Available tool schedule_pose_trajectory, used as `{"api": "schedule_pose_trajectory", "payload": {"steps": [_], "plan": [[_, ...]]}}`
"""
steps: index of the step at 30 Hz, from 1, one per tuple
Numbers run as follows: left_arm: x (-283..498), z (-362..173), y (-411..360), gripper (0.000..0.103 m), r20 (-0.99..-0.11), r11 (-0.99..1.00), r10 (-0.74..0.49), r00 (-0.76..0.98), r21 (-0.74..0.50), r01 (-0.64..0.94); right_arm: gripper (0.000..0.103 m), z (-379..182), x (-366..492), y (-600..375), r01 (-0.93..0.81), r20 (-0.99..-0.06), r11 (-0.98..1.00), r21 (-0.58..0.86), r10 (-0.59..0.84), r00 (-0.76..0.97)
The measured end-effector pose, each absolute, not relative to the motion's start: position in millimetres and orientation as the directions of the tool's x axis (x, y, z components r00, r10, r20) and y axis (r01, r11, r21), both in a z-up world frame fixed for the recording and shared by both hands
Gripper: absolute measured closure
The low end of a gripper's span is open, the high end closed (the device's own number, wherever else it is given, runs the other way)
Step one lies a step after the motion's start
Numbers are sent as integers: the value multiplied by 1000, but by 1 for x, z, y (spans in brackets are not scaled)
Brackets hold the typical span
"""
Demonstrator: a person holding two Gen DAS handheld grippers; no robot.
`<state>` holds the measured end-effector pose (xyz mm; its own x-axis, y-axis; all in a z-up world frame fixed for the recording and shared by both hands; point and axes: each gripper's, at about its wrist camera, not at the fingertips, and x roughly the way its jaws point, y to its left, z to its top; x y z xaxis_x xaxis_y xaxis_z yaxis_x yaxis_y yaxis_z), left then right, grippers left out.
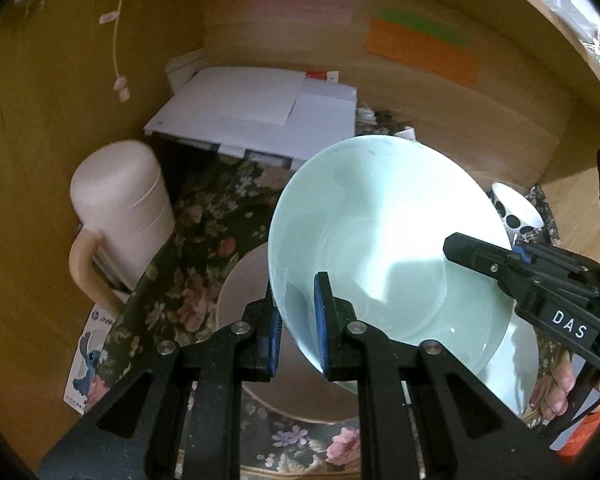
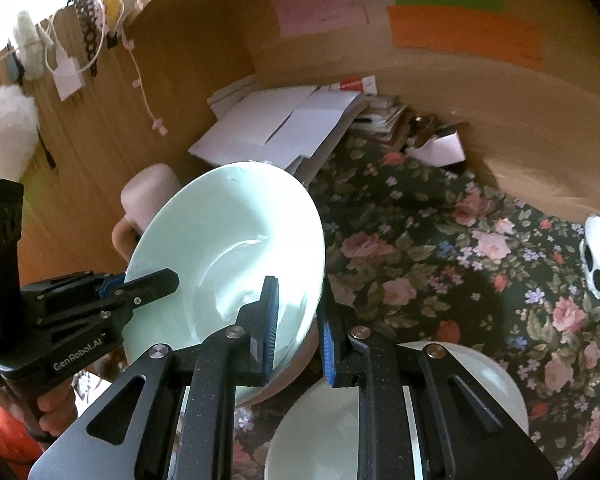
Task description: Organize plates and bowls
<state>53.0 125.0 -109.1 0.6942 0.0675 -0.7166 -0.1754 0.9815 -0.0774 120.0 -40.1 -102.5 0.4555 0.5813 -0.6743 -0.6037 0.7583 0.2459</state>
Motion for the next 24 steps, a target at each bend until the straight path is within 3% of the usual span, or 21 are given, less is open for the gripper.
{"api": "schedule_pose_trajectory", "payload": {"steps": [24], "plan": [[56,-153,157,89,-777,965,61,626,-114,-236,83,-152,132,-11,-626,-778,743,239,532,335]]}}
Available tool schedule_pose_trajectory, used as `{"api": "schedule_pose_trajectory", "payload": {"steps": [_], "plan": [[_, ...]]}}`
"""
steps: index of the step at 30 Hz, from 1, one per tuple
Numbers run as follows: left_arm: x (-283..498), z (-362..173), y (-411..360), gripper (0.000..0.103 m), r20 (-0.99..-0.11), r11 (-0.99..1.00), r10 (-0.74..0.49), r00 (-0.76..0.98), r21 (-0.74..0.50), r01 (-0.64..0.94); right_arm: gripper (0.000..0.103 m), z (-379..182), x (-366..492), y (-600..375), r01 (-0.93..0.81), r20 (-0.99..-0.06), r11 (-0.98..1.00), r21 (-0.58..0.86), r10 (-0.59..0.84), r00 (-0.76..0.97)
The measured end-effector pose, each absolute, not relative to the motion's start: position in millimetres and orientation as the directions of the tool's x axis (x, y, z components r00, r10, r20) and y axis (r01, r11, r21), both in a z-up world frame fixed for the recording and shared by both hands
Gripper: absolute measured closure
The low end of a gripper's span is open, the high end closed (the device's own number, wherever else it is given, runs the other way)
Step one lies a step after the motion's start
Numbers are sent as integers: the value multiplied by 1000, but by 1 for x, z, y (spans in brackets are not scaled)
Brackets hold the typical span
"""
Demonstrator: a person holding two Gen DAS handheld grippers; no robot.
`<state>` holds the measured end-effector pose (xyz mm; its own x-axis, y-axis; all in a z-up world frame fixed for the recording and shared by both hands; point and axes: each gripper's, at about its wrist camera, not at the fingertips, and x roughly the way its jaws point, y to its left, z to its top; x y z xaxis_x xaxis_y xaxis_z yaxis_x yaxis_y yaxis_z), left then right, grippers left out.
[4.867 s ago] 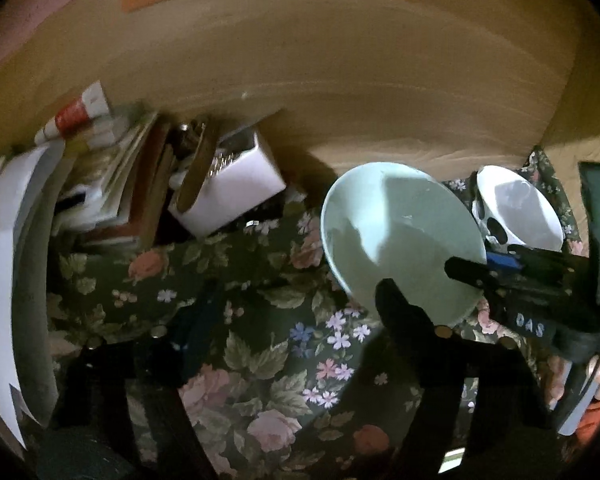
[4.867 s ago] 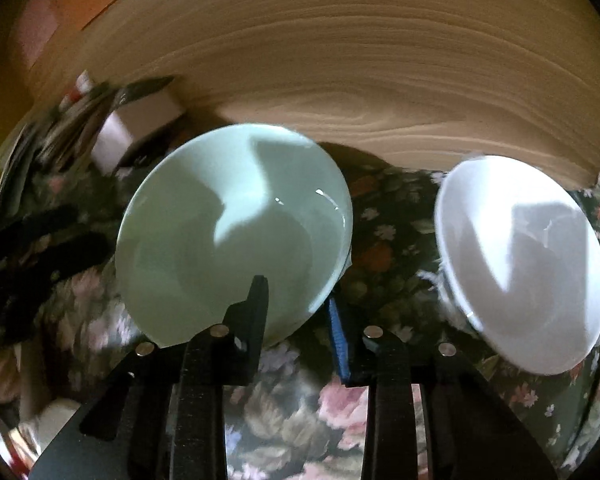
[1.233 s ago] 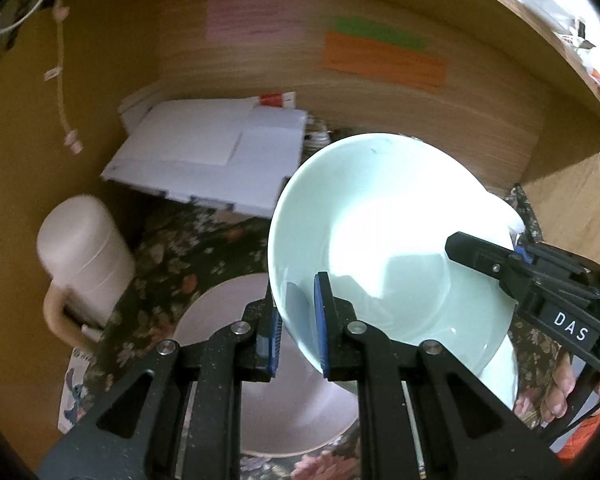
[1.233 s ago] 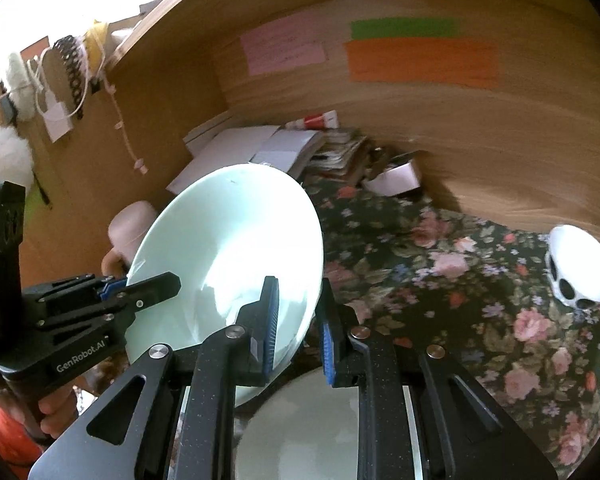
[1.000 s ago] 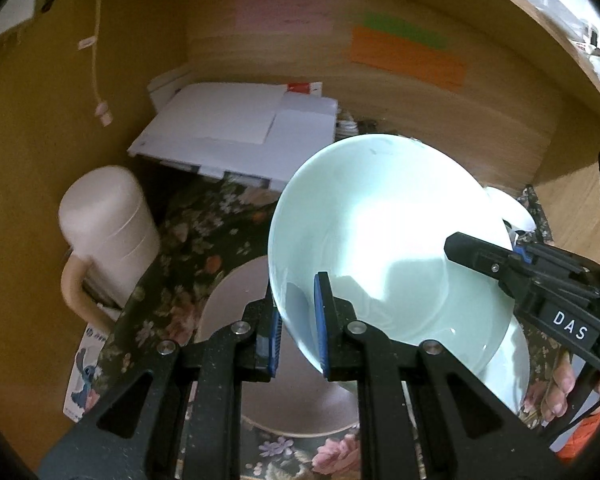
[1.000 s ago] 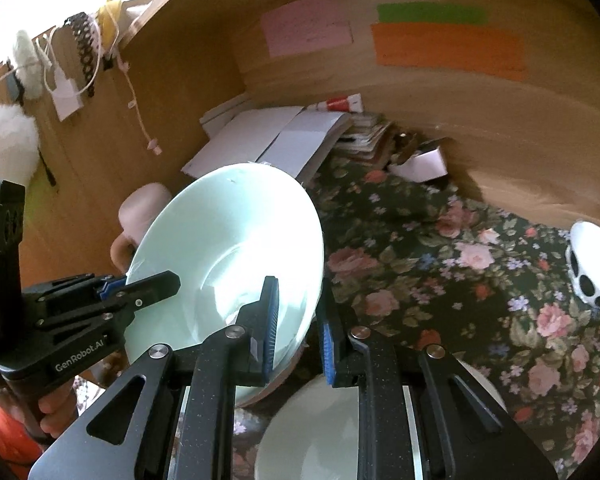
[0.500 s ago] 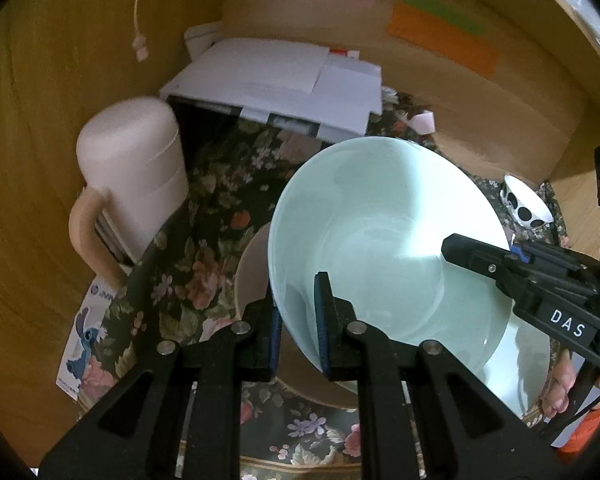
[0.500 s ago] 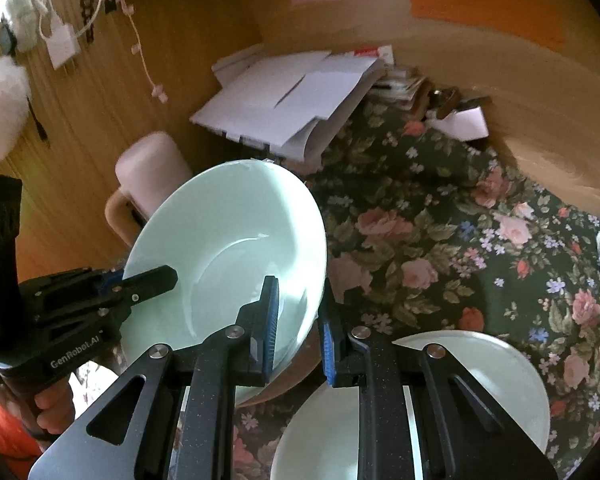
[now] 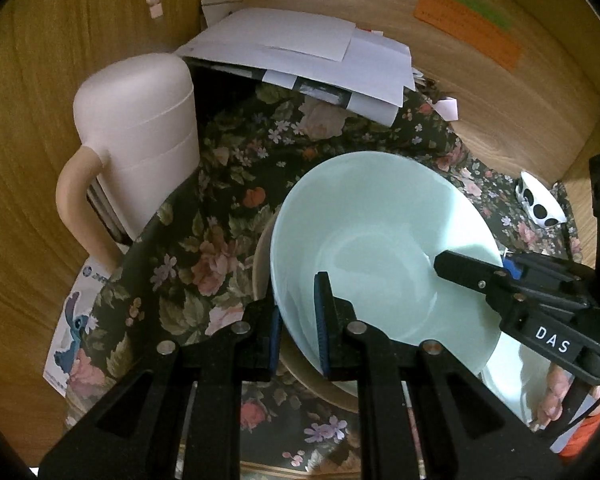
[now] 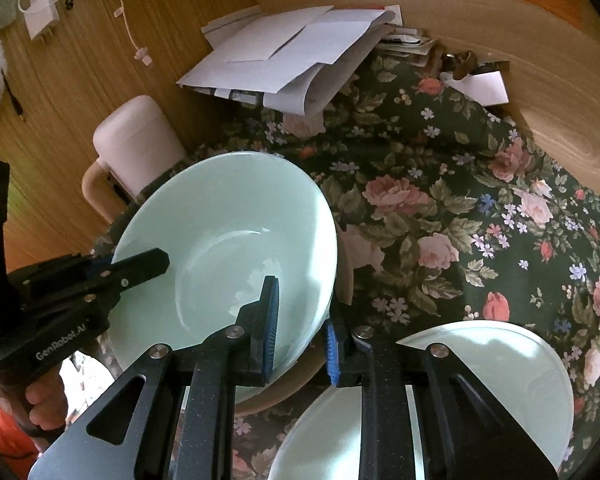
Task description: Organize plates and bowls
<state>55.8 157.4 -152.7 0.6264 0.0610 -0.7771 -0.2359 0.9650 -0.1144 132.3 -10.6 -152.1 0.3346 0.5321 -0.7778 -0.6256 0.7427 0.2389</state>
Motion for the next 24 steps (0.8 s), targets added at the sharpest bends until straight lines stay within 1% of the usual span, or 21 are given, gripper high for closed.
{"api": "schedule_pose_trajectory", "payload": {"steps": [10,20,21,24], "plan": [[57,-155,159,89,-773,967,58,632,-115,-230,81,-146,133,-12,-642,-785,735,220,524,331],[55,-155,160,89,-770,966,66,634,-110,-234,81,-139,134,-13,-646,-785,736,201,516,343],[55,-155,159,89,-771,966,67,633,-109,-235,80,-138,133,-13,-646,-784,738,195,513,350],[56,-155,159,89,-769,965,73,635,-106,-240,69,-129,128,-20,-657,-757,736,164,521,394]]}}
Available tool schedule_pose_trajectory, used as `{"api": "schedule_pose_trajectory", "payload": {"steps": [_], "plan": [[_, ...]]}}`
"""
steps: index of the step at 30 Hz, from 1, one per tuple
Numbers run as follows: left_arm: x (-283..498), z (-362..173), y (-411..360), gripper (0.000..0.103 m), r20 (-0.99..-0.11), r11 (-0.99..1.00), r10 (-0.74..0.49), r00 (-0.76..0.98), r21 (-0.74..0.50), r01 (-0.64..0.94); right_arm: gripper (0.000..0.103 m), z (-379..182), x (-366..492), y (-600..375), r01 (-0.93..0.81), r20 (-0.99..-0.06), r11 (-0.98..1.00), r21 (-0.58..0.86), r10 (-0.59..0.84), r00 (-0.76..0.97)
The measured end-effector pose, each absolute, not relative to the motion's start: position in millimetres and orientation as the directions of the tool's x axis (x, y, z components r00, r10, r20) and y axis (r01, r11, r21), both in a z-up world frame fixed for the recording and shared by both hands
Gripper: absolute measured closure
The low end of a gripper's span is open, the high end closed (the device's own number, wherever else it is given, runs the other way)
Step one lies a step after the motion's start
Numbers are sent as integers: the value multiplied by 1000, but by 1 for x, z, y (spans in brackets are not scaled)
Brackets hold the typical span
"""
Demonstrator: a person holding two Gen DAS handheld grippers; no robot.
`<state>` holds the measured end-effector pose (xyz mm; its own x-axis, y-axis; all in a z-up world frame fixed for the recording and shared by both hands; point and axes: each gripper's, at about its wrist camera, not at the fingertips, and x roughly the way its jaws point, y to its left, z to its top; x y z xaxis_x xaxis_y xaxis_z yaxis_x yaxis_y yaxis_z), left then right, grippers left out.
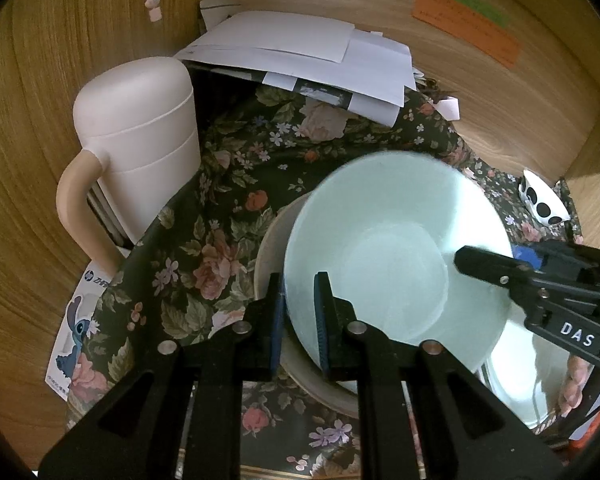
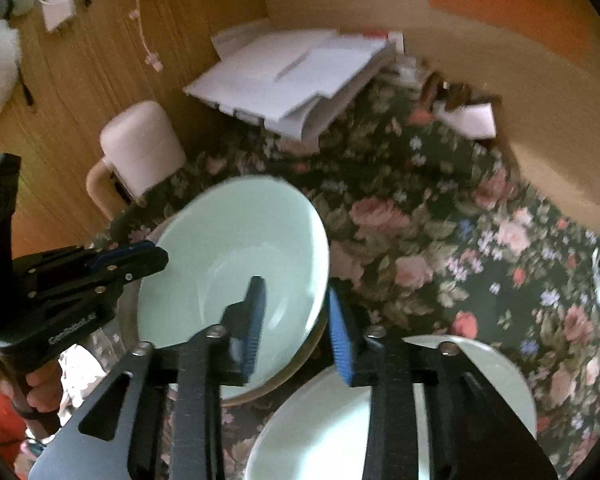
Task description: Organize plates and bowls
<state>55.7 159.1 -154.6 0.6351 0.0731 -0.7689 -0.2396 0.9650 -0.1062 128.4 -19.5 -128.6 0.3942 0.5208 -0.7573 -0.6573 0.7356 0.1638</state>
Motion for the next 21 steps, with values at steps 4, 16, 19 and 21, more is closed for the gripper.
{"api": "schedule_pose_trajectory", "payload": {"steps": [4,16,19,21], "plan": [[58,-152,156,89,-767,967,81,636,-94,-238,65,-119,125,-25,-667,-739,731,147,529,418],[58,-110,136,66,-702,978,85,707,-79,-195,48,-103,138,-73,-581,-683,791,190,532,501],[61,-95,119,53,-665,984,74,743,-71,-162,38,-93,140,-94,-550,-659,817,173,511,552],[66,-85,108,45,-650,988,49,759,-81,-134,35,-86,141,-108,-527,-641,835,156,492,589]]}}
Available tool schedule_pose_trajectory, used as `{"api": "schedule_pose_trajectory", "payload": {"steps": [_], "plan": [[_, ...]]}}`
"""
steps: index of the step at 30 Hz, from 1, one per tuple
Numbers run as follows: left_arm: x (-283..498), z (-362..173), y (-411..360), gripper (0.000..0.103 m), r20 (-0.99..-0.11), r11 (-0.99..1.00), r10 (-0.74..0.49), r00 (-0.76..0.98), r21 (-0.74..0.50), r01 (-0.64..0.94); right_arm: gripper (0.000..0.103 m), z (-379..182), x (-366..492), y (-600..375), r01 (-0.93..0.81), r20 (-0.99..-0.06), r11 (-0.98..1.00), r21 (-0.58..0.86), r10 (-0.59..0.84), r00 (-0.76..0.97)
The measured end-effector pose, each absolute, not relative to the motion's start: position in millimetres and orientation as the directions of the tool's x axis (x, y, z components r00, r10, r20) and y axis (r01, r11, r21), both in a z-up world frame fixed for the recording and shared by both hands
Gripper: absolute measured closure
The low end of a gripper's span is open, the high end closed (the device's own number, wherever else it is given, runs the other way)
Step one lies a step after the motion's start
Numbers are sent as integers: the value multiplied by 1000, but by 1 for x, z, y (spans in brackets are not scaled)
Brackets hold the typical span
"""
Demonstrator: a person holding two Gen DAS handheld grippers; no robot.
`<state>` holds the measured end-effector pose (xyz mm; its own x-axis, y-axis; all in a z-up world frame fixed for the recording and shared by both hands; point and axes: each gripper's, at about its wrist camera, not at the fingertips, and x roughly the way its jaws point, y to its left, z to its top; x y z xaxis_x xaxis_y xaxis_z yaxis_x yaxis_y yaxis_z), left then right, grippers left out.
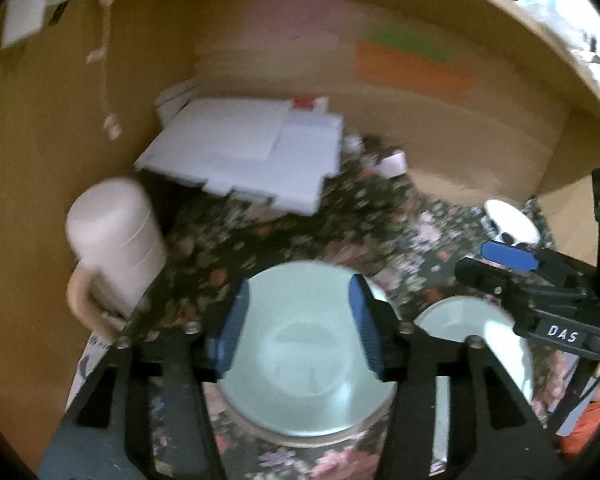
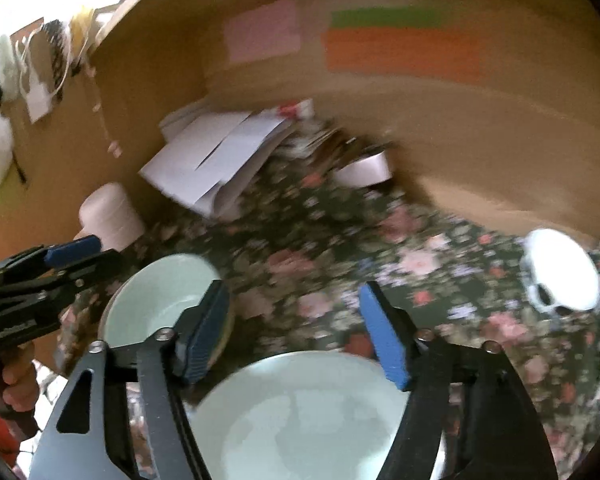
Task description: Organize plates and bowls
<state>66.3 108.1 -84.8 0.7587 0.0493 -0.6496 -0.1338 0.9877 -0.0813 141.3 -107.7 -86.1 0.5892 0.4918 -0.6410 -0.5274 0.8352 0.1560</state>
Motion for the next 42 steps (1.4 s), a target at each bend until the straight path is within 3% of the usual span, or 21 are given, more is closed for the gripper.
{"api": "schedule_pose_trajectory", "payload": {"steps": [4,10,24,42], "plan": [[79,-71,85,36,-626,992,11,779,-89,-86,24,-71,145,-143,-466,-607,876,126,439,662],[106,-62,44,24,-608,996,-39,793,-83,-15,22,-55,153,-191,-375,-570,922,100,362,738],[186,-64,-40,23,-648,995,-92,756,-41,86,19,-58,188,-265,-217,-573,974,62,213,792],[276,-124,-86,23,-779,991,-83,621,0,133,19,-132,264,-326,-8,-714,996,92,71,697]]}}
